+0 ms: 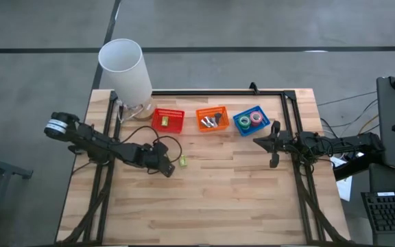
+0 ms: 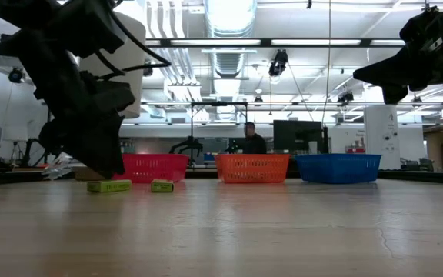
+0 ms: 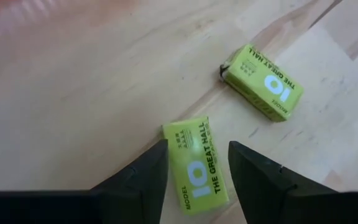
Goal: Pick and place Stapler, Stapler remover, tape
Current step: Put the left green staple box into the red bin
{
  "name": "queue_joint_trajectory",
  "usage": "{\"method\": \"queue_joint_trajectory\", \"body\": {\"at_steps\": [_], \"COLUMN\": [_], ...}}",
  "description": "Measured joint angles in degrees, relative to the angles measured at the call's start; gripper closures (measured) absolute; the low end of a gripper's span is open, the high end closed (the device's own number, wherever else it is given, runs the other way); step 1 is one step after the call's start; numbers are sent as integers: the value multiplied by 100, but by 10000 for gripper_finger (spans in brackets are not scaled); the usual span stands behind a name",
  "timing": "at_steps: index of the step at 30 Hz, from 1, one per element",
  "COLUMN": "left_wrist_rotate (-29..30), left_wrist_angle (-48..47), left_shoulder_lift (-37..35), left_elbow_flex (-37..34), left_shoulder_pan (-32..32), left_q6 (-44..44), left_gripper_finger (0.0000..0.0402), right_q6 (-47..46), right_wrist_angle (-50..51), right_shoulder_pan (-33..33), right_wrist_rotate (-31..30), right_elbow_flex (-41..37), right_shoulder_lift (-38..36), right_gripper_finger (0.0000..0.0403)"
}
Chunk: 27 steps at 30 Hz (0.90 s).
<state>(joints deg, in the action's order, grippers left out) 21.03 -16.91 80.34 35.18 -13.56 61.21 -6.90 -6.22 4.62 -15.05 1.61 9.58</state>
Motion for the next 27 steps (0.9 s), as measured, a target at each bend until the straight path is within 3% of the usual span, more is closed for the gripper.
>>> {"method": "queue_joint_trajectory", "body": {"at_steps": [10, 21, 27], "left_wrist_rotate": [-61, -54, -186], "left_wrist_angle": [0, -26, 188], "left_shoulder_lift": [-2, 28, 355], "left_elbow_flex": [11, 13, 24], "left_shoulder_pan": [-21, -32, -124], "left_q6": [176, 91, 8], "left_gripper_finger": [265, 170, 157], "right_q6": [0, 2, 2], "right_wrist_angle": [0, 0, 0], "right_shoulder_pan": [0, 0, 0], "right_wrist_rotate": [0, 0, 0], "right_elbow_flex": [0, 0, 0], "right_shoulder_lift": [0, 0, -7], "right_gripper_finger": [394, 394, 394]}}
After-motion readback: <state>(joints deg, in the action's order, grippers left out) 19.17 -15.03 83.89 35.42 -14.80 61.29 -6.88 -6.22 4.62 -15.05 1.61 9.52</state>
